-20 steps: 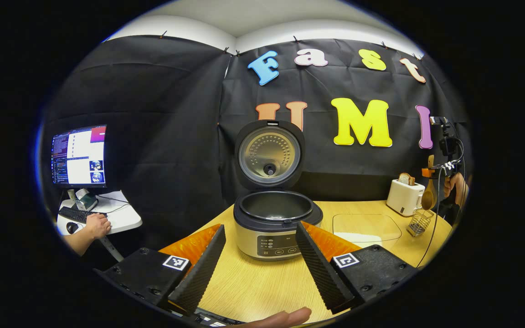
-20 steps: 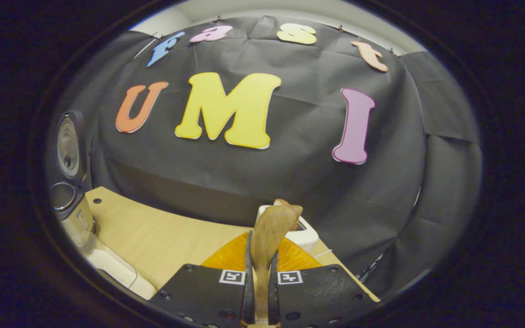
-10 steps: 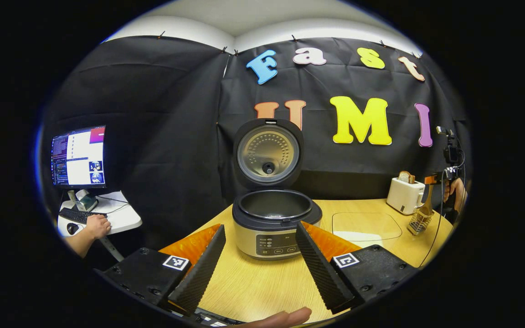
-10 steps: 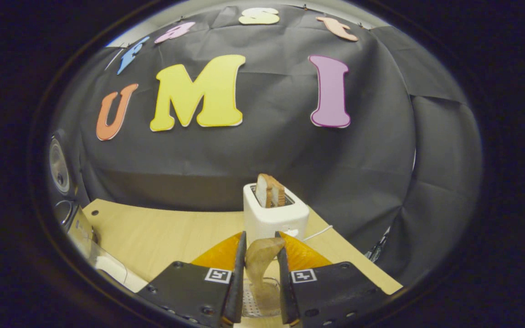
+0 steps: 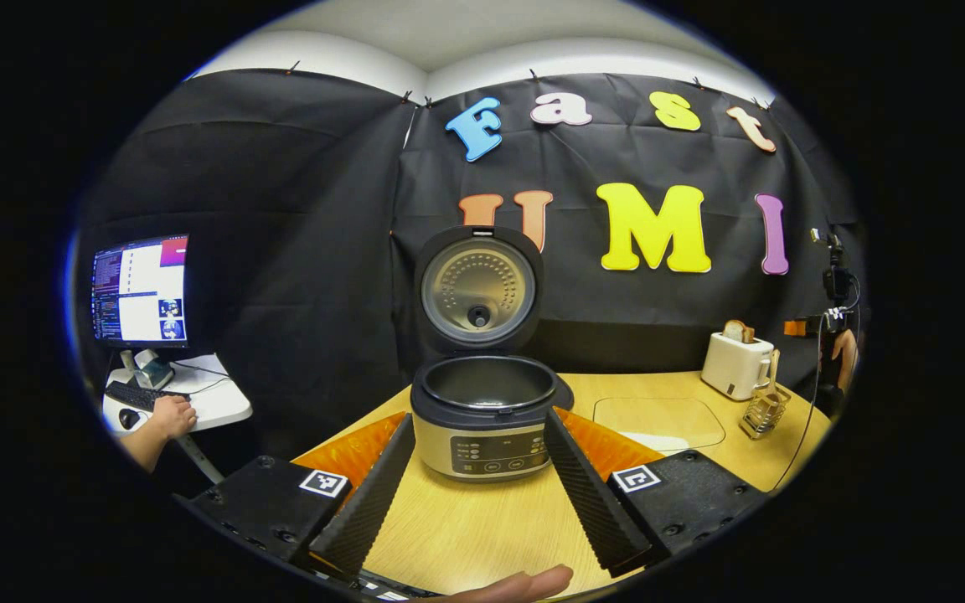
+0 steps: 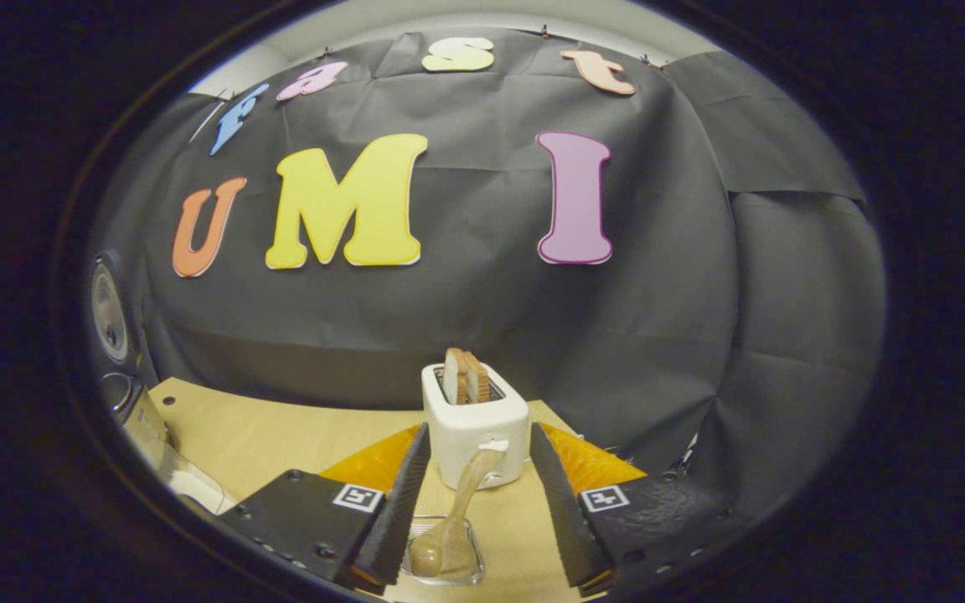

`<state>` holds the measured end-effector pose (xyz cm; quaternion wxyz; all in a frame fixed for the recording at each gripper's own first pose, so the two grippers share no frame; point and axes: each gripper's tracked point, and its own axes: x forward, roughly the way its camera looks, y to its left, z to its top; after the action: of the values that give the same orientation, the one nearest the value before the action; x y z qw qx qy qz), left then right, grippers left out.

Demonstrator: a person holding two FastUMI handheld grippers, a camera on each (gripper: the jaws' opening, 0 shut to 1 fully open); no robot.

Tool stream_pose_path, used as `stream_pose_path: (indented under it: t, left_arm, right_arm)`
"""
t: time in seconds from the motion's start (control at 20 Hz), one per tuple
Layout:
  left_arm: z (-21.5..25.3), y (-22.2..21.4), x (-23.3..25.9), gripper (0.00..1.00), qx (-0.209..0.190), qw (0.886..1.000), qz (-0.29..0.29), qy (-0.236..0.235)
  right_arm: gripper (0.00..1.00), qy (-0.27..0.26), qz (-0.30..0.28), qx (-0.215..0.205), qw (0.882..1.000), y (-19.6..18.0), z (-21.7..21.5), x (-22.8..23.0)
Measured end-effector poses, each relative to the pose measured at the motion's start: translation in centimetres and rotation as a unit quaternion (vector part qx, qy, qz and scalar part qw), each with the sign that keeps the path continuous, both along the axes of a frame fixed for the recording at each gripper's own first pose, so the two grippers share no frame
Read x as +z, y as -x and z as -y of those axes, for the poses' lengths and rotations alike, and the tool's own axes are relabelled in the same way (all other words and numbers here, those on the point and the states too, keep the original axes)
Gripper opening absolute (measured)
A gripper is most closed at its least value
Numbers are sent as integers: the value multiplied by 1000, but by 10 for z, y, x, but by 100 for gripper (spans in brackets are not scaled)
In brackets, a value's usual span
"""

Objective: Close the left gripper, press the button to open the rice cooker; take a wooden spoon from the chopstick holder with the right hand, scoop a spoonful of rice and pour it into the rice cooker, then put the wooden spoon back into the chopstick holder.

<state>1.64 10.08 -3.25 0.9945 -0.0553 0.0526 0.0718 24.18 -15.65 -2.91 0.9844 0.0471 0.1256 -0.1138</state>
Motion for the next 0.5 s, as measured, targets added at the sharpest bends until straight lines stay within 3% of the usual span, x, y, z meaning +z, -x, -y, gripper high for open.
stream_pose_path:
  t: [0.05,0.1,0.2,0.5]
  left_arm:
    - [2,-1,1,99,1,1000,1,0]
    - [1,-2,2,99,9,1000,5,-3]
    - [1,-5,-1,99,17,1000,6,-10]
    - [-6,-28,-8,98,41,999,-2,-27]
  right_arm:
    - [75,0,-1,0,1000,4,2,-2]
    - [87,-1,2,6,1000,9,1,-3]
    - [96,-1,6,19,1000,18,-4,-5]
    - [95,16,47,63,997,49,-27,2]
